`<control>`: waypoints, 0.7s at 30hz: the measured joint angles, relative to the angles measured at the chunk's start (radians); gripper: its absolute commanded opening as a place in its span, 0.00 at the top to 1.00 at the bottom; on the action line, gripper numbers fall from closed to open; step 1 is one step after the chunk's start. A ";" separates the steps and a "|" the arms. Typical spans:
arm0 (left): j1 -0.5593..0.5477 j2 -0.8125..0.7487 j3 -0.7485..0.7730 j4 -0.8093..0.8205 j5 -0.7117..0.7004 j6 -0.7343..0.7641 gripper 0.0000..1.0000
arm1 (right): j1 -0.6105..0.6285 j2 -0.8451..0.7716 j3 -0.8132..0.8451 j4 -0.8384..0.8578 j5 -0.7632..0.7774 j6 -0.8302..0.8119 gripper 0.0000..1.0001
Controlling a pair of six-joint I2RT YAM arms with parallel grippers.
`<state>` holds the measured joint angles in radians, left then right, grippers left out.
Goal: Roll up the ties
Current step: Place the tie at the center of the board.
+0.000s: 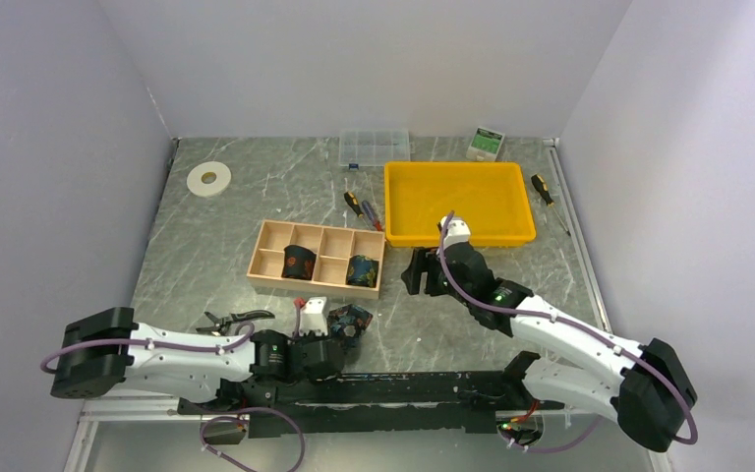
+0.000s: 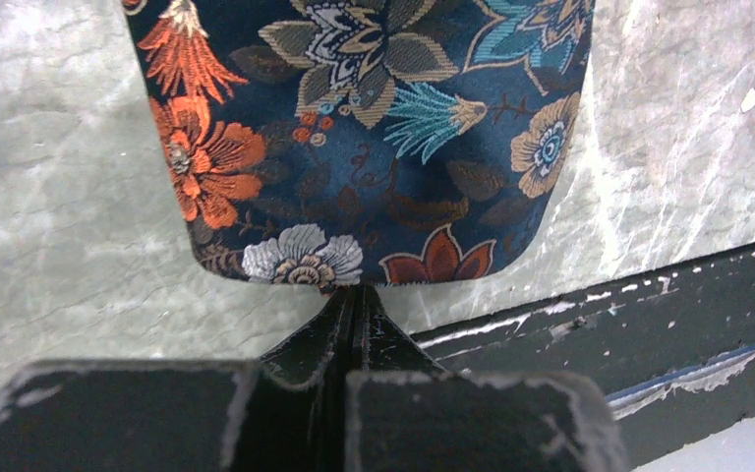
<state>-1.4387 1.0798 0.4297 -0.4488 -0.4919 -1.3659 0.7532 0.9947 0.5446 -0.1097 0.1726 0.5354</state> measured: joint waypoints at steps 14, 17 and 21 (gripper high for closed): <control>0.110 -0.044 -0.099 0.156 -0.111 -0.022 0.97 | 0.000 0.106 0.000 0.056 -0.052 0.038 0.26; 0.158 -0.043 -0.108 0.185 -0.106 0.009 0.97 | 0.000 0.127 0.000 0.077 -0.072 0.041 0.27; 0.190 -0.037 -0.114 0.226 -0.097 0.046 0.97 | 0.015 0.168 0.000 0.112 -0.089 0.045 0.27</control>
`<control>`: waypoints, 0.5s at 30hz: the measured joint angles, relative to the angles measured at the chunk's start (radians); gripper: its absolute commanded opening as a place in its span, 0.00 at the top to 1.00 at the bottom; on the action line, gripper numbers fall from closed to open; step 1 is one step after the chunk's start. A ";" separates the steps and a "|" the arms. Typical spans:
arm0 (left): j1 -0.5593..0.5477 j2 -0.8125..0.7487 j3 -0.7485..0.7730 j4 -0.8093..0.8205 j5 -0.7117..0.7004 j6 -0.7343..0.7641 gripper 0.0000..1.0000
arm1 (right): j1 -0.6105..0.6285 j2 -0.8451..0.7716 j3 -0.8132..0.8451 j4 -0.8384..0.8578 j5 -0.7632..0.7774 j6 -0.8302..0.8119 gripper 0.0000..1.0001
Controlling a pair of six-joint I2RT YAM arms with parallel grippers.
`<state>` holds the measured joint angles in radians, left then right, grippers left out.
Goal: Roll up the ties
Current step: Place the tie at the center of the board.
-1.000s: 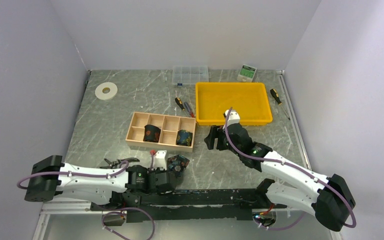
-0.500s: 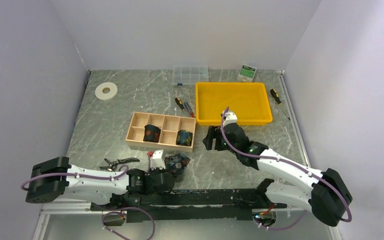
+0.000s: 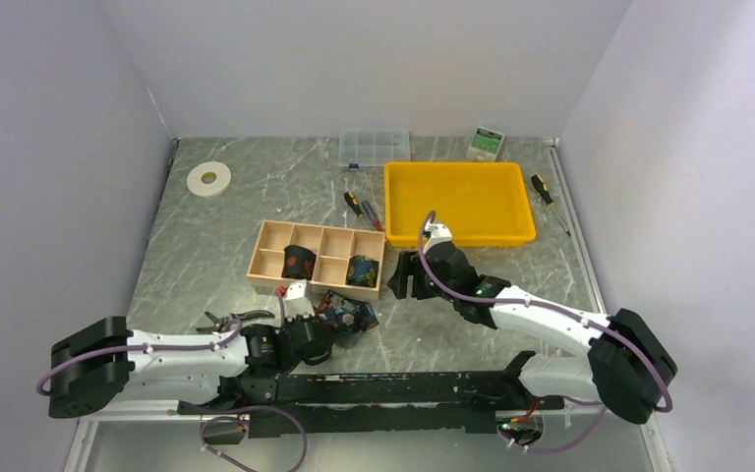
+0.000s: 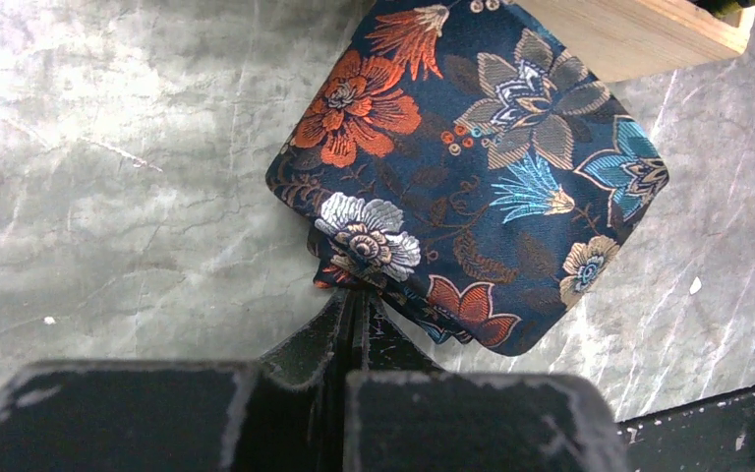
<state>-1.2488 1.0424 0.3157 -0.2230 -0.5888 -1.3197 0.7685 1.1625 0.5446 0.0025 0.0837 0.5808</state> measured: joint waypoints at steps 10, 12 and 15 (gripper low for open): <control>0.006 0.082 0.005 0.142 0.024 0.078 0.97 | 0.012 0.159 0.032 0.057 -0.051 0.042 0.29; 0.006 0.109 0.011 0.175 0.032 0.088 0.97 | 0.012 0.168 0.040 0.070 -0.059 0.051 0.29; 0.007 0.144 0.024 0.214 0.044 0.101 0.97 | 0.012 0.179 0.053 0.087 -0.063 0.065 0.33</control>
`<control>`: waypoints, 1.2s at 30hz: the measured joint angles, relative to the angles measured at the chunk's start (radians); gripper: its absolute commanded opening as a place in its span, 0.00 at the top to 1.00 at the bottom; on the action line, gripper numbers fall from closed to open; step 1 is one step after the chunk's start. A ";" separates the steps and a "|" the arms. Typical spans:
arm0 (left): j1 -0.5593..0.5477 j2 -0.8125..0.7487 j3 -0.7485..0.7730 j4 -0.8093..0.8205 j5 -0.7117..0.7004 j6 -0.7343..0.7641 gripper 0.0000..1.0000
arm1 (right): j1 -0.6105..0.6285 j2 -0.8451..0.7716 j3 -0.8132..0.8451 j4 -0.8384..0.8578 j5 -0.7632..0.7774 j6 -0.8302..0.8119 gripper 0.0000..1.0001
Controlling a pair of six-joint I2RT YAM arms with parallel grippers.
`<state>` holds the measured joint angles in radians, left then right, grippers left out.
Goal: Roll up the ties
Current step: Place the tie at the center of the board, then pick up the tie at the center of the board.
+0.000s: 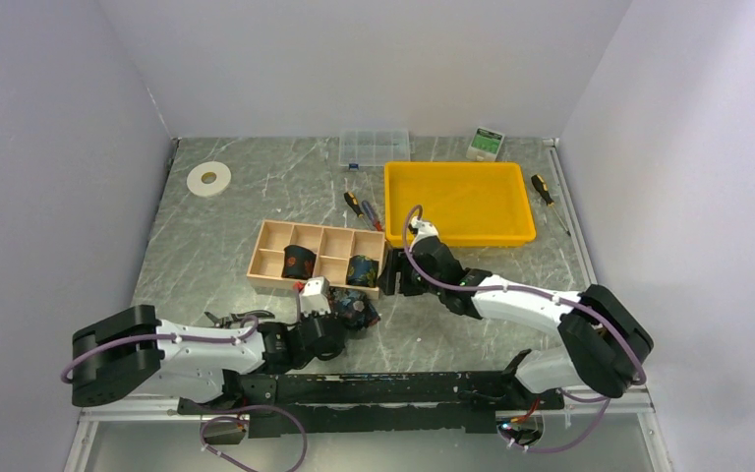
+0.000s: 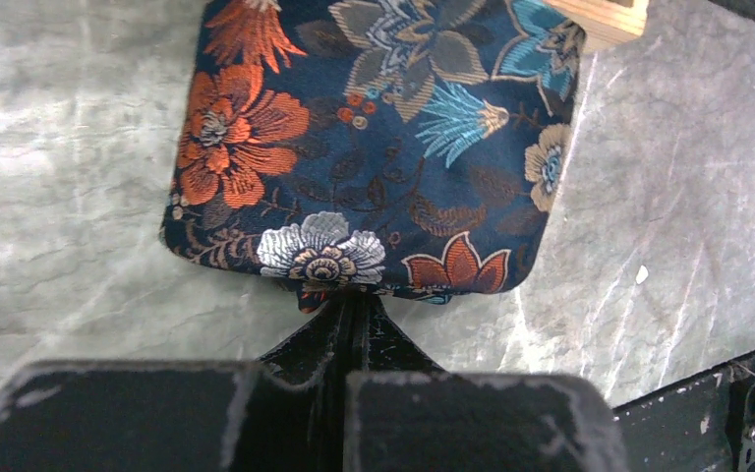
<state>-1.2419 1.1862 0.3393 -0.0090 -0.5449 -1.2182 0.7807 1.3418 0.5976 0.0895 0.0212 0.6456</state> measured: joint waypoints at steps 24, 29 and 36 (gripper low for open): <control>0.022 0.058 0.032 0.043 0.013 0.066 0.97 | 0.011 0.158 0.098 0.030 -0.041 0.027 0.78; 0.037 0.083 0.037 0.080 0.013 0.079 0.97 | 0.014 0.158 0.098 0.032 -0.038 0.028 0.80; 0.043 0.107 0.052 0.090 0.016 0.090 0.97 | 0.019 0.163 0.097 0.043 -0.031 0.029 0.78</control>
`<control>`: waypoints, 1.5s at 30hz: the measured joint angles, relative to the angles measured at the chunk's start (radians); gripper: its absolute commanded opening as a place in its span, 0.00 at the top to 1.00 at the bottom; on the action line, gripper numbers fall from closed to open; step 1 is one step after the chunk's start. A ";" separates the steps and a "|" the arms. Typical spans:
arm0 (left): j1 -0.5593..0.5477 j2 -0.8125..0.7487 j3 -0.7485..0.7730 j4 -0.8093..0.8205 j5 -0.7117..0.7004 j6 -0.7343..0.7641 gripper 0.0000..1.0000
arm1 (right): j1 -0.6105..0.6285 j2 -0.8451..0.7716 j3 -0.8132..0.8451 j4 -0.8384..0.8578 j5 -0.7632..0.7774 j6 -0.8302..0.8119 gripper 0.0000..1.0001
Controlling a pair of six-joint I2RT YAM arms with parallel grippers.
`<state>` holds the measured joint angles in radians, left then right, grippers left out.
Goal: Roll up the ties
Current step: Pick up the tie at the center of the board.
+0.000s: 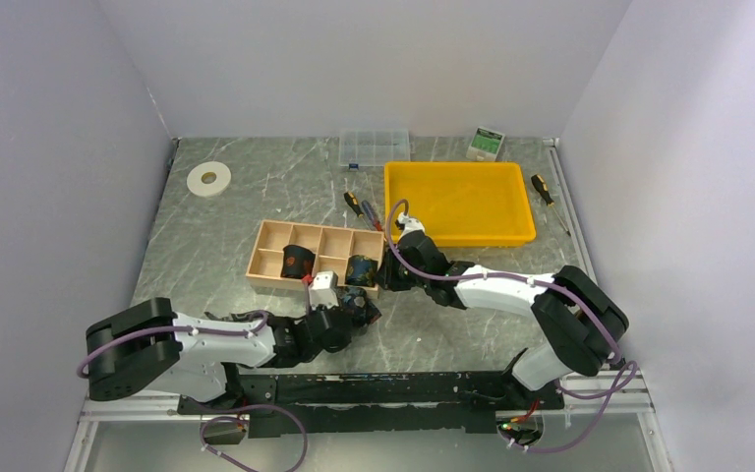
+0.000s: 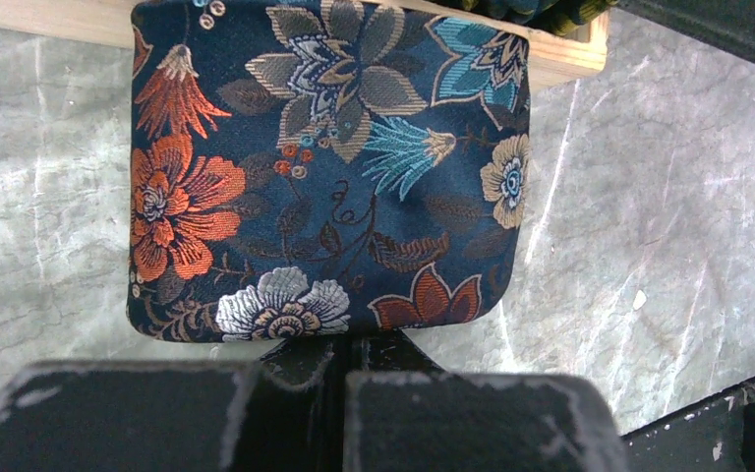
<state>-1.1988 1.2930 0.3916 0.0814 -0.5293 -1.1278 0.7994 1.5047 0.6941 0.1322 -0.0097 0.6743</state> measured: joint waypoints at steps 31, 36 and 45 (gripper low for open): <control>0.039 -0.296 0.023 -0.235 0.153 0.073 0.79 | 0.036 -0.109 -0.006 -0.158 0.036 -0.015 0.44; 0.039 -0.578 0.025 -0.425 0.202 0.102 0.49 | 0.035 -0.226 -0.021 -0.237 0.027 -0.032 0.40; 0.228 -0.733 0.028 -0.518 0.186 0.193 0.34 | 0.074 -0.184 -0.045 -0.090 -0.148 0.008 0.46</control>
<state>-0.9710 0.5602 0.4194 -0.4366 -0.3431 -0.9348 0.8738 1.3205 0.6487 0.0422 -0.1581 0.6819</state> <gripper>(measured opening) 0.649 0.564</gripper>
